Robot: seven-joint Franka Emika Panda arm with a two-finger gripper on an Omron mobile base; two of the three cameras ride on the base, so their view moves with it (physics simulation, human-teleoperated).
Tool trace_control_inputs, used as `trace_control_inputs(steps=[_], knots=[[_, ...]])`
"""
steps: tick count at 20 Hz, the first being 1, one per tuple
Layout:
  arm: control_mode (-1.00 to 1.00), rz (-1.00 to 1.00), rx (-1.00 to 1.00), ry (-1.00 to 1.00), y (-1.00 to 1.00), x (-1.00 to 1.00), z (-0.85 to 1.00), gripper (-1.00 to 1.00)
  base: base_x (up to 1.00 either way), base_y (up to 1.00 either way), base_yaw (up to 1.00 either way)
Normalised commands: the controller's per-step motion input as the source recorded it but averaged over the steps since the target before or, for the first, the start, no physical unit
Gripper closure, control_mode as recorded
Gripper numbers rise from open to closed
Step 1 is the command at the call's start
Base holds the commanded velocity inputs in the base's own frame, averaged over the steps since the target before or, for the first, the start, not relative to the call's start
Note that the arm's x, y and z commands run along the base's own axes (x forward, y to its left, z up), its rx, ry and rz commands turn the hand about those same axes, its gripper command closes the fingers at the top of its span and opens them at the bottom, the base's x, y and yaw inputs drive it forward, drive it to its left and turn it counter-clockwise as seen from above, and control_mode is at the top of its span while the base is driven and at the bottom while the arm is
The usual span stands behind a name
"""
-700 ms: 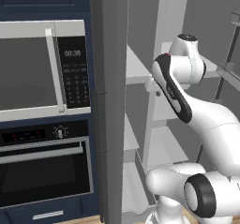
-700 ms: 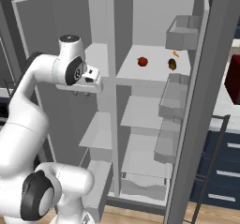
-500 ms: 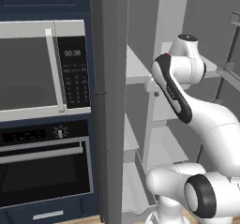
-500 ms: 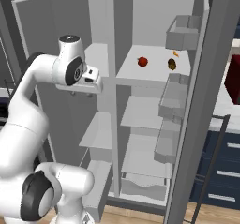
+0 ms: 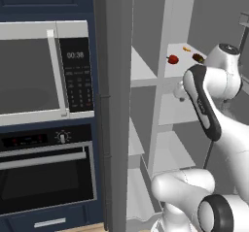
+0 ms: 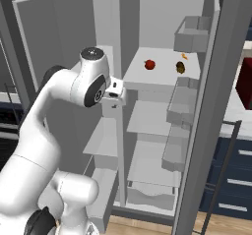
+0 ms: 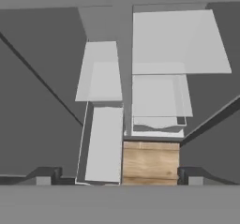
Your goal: Take the sweet potato and bell pepper from the fridge shelf and place them in the freezer drawer to begin freezing them.
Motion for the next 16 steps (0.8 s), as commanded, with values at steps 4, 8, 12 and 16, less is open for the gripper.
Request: trace_control_inputs(steps=[4,8,12,16], knots=[[-1.00,-0.02,0.00,0.00,-0.65,0.11,0.13,-1.00,0.00,0.00,0.00],[-1.00,-0.01,0.01,0.00,-0.63,0.28,0.44,-1.00,0.00,0.00,0.00],[-1.00,-0.05,0.00,0.00,-0.50,0.65,0.26,-1.00,0.00,0.00,0.00],[-1.00,-0.04,0.00,0.00,-0.10,0.66,0.04,-1.00,0.00,0.00,0.00]])
